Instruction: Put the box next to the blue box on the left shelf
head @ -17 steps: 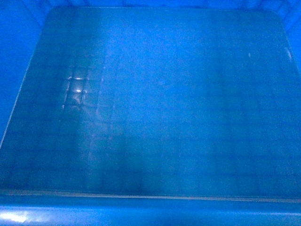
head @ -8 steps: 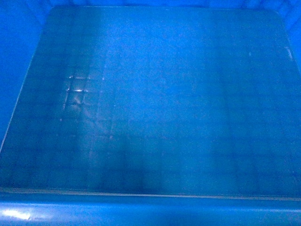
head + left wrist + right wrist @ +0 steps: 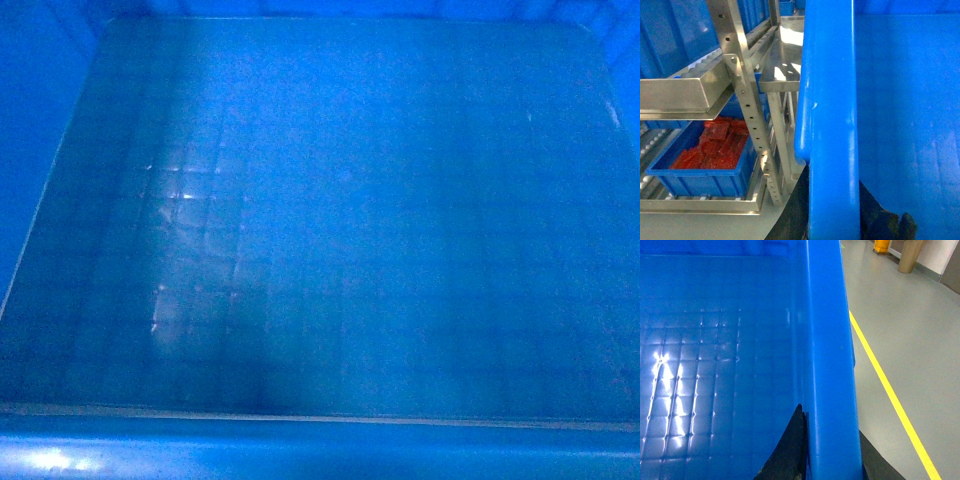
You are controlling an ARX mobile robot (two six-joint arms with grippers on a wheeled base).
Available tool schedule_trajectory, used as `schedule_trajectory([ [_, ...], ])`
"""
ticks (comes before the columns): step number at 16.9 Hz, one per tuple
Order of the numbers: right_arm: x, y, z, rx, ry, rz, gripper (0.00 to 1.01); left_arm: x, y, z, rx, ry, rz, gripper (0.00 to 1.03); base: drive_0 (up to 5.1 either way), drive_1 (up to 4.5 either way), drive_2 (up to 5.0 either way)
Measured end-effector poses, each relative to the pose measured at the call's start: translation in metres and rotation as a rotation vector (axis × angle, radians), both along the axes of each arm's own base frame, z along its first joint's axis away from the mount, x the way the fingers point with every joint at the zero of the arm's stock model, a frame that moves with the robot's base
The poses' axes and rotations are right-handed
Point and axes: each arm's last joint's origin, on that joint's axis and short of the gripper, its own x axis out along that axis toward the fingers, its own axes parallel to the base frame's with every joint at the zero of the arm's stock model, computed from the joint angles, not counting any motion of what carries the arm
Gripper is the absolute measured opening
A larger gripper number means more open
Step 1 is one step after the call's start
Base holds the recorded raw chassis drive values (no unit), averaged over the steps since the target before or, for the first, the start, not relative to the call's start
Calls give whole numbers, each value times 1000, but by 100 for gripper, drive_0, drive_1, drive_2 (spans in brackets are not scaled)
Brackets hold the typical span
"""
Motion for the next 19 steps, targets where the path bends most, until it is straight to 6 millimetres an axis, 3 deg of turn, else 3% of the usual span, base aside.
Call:
schedule_trajectory([
  [19, 0, 0, 0, 1, -1, 0, 10, 0, 0, 0, -1, -3, 1, 10, -476, 116, 362],
])
